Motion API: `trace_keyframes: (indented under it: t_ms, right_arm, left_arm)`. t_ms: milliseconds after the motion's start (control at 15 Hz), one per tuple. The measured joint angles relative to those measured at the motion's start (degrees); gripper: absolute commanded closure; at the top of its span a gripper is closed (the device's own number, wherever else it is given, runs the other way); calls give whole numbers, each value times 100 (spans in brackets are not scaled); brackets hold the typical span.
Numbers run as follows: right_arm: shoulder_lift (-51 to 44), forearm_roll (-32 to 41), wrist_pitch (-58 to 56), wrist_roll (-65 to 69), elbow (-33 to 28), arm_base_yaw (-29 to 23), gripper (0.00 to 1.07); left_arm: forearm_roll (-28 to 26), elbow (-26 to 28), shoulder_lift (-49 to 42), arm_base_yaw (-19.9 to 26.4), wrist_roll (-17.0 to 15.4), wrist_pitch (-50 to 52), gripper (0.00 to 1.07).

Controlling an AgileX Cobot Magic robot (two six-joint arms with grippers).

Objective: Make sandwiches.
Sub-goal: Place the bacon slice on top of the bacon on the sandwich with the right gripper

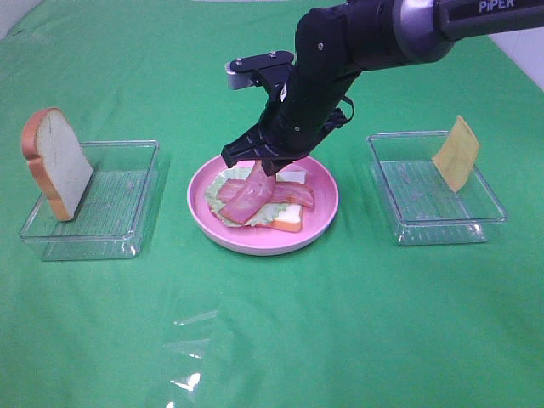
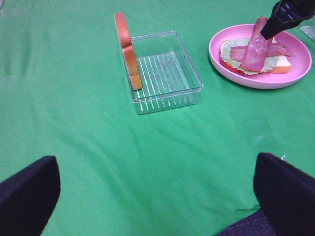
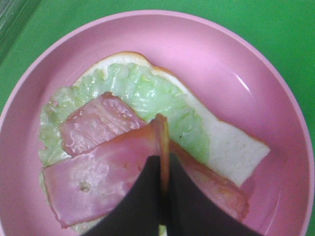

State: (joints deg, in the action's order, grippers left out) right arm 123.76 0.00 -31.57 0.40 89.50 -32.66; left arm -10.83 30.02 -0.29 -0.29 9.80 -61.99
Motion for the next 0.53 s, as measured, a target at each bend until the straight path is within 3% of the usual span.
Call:
trace_keyframes:
  t_ms: [67, 133, 267, 333, 400, 533]
  right_arm:
    - [0, 0, 6, 0, 0, 0, 100]
    - [0, 0, 6, 0, 0, 0, 85]
    - [0, -29, 6, 6, 0, 0, 39]
    - [0, -34, 6, 6, 0, 0, 23]
    - [0, -52, 6, 6, 0, 0, 16]
    - [-11, -86, 6, 6, 0, 0, 15]
  left_arm:
    - [0, 0, 0, 0, 0, 0, 5]
    - [0, 0, 0, 0, 0, 0, 5]
    - [0, 0, 0, 0, 0, 0, 5]
    - [0, 0, 0, 0, 0, 0, 5]
    - [0, 0, 0, 0, 0, 0, 5]
    - [0, 0, 0, 0, 0, 0, 5]
